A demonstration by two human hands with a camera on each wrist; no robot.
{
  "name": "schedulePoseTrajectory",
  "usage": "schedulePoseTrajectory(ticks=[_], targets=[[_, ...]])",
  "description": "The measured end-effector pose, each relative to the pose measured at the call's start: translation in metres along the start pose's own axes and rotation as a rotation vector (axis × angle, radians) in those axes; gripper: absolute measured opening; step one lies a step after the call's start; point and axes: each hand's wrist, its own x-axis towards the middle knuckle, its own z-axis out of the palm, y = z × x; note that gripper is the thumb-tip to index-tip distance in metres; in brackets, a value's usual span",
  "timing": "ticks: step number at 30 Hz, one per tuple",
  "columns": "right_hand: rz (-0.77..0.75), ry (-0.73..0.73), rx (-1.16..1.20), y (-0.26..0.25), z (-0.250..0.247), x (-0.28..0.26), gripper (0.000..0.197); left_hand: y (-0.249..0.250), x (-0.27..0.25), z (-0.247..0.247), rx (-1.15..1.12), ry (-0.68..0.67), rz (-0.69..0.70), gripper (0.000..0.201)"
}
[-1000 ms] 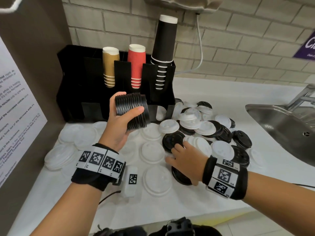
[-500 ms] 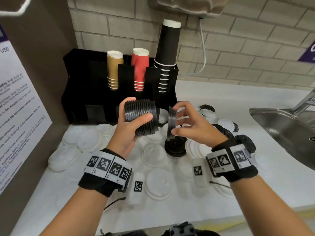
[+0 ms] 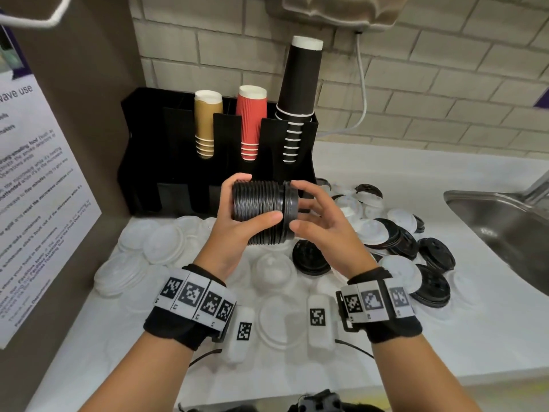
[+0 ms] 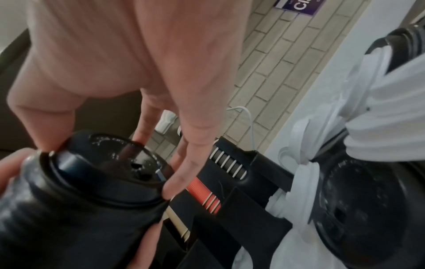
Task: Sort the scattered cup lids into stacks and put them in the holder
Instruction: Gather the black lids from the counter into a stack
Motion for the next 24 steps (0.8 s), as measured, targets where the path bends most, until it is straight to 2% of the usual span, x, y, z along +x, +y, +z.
schedulePoseTrajectory(ticks=[6, 15, 18, 21, 22, 24], targets=[[-0.006, -0.104, -0.052, -0.014, -0.011, 0.006, 0.062, 0.002, 0.000, 0.002, -0.020, -0.053, -0.010, 0.065], [-0.066, -0.093, -0.063, -0.016, -0.009, 0.007, 0.059, -0.001, 0.000, 0.006, -0.109, -0.039, -0.030, 0.070], [-0.077, -0.070, -0.149, -0.017, -0.011, 0.010, 0.058, -0.006, 0.004, 0.009, -0.137, 0.021, -0.103, 0.078], [-0.087, 0.009, -0.241, -0.020, -0.013, 0.014, 0.048, -0.009, 0.008, 0.007, -0.118, 0.091, -0.138, 0.093], [-0.112, 0.040, -0.276, -0.021, -0.013, 0.016, 0.043, -0.010, 0.009, 0.006, -0.114, 0.095, -0.150, 0.094], [-0.167, 0.067, -0.397, -0.022, -0.014, 0.018, 0.035, -0.012, 0.009, 0.004, -0.086, 0.077, -0.174, 0.084]])
